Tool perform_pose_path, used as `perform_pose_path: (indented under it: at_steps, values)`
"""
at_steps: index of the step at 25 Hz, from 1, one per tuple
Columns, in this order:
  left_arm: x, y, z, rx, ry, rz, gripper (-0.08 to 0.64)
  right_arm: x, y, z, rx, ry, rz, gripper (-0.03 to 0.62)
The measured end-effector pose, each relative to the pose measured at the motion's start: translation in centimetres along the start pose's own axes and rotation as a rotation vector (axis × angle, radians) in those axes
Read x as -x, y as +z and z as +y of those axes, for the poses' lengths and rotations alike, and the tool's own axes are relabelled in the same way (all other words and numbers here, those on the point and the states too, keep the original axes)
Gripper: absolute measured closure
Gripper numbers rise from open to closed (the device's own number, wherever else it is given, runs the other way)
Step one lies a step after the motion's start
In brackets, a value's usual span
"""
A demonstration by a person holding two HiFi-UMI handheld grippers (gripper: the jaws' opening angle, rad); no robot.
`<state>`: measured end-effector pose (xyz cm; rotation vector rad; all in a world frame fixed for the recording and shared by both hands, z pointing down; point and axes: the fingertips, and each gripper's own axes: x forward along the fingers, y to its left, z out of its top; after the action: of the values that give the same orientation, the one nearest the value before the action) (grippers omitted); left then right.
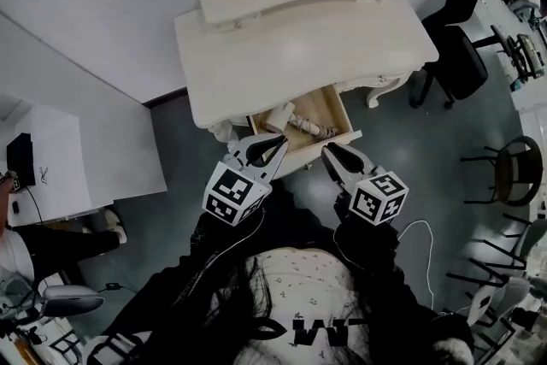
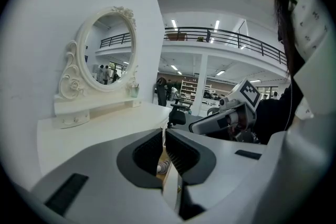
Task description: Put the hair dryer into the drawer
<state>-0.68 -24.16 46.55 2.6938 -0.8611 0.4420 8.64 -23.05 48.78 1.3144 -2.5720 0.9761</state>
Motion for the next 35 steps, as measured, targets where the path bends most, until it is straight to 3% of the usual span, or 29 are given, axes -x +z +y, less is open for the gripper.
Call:
perform_pose_path:
  at_steps: [10,26,35]
  values:
    - [-0.3,-0.4,-6.2,-0.016,0.028,0.011,0.558,6.7,-2.2,-0.7,0.003,0.000,-0.004,0.560]
    - [4.0,-6.2,-23.1,0.008,0.138,0.051,0.558,20.2,-11.8,2.0,0.007,0.106,0.029,0.560]
    - [7.1,-6.6,-26.0,-0.013,0.172,0.057,0.558,21.7,-14.1,5.2,0.025,0.167,0.036,0.560]
